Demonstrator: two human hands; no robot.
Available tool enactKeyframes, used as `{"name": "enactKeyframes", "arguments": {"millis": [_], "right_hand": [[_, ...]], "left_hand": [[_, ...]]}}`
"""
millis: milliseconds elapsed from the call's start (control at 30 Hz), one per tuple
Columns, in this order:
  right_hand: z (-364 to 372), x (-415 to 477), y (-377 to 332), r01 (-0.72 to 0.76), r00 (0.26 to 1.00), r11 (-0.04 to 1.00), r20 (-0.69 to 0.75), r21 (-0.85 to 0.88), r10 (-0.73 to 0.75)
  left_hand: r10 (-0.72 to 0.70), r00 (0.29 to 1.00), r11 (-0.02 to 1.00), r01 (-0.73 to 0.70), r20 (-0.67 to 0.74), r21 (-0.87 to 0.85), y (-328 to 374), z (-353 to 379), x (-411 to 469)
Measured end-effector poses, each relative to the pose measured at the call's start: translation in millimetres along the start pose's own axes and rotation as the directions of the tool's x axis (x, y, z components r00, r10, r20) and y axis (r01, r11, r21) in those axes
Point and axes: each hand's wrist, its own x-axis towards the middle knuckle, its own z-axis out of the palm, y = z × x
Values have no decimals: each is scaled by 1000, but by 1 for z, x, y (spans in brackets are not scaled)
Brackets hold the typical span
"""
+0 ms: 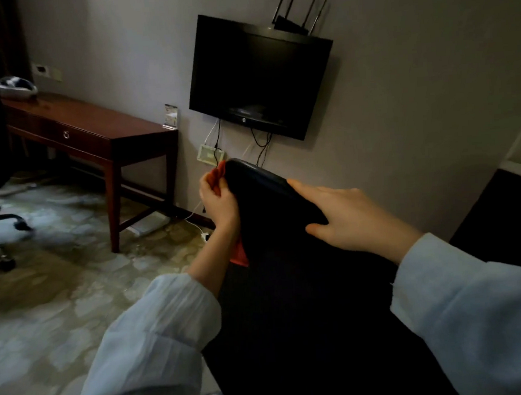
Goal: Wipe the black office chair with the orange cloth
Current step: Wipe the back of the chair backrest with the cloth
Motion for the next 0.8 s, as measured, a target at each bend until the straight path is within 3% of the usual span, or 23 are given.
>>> {"name": "enactKeyframes", "arguments": {"millis": [133,300,467,567,667,733,800], "right_hand": [[3,10,3,-21,1000,1000,-7,-8,21],[1,11,5,-3,1000,999,12,-35,4],[-5,3,9,-39,998,999,39,-12,40],[-3,3,9,-35,999,999,16,5,35],[-1,6,7,-33,999,999,-4,28,33],[-1,7,6,-23,1000,999,-13,33,24],[-2,9,7,-23,1000,998,-4,63,23]], "left_hand": [[61,996,997,-58,62,-52,2,5,-49],[347,911,935,-318,224,-158,3,10,-137],[435,895,896,-420,100,-147,1,20,-123],[384,922,920,-377,53,-111,6,20,-94],[140,990,986,-140,-12,-91,23,20,-37],[45,999,997,-45,11,-61,34,17,-12],[37,997,999,-37,67,-8,38,15,-9]]}}
